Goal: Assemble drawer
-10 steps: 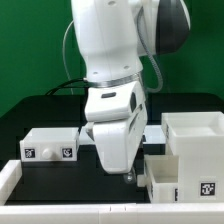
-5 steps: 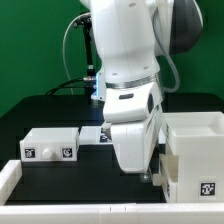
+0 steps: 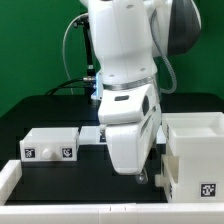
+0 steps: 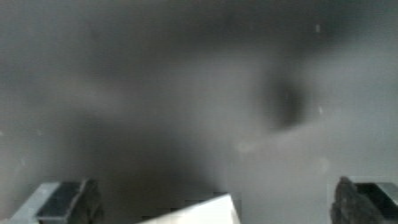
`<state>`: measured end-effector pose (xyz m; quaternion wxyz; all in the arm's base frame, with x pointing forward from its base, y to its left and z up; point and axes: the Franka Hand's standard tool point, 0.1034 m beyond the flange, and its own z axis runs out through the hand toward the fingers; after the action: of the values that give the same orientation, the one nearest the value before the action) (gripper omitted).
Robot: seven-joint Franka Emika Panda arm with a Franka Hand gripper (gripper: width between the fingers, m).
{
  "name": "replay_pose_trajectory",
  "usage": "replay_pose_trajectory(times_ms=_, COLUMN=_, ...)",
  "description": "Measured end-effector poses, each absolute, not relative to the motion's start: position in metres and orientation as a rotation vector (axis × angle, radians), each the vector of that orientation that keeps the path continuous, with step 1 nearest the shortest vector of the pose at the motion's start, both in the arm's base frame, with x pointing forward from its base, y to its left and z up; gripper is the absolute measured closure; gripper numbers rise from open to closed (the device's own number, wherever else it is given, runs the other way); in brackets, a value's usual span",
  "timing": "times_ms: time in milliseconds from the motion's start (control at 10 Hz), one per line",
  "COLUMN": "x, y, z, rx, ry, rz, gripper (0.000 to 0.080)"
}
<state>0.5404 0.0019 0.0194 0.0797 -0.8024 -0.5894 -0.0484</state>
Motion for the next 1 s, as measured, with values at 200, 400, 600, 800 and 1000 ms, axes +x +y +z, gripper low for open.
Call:
replay_pose_trajectory(times_ms=200, x=0.536, y=-0.037, z=0.029, rx=-2.415, ry=-1.820, rz=-0.182, gripper=0.0151)
replay_pose_trajectory(times_ms=400, x=0.533, y=-0.048, z=0.030, rx=-2.431, ry=-1.812, rz=-0.188, gripper=0.0151)
replay_pose_trajectory(times_ms=600, x=0.533, y=-0.047, z=0.029, rx=-2.430, ry=-1.811, rz=-0.186, gripper=0.0151)
replay_pose_trajectory(times_ms=800, x=0.532, y=-0.047, z=0.029, rx=-2.430, ry=-1.811, rz=-0.186, gripper=0.0151)
replay_pose_trajectory(times_ms=1000, x=0.532, y=-0.047, z=0.029, rx=-2.429, ry=-1.811, rz=-0.185, gripper=0.0151)
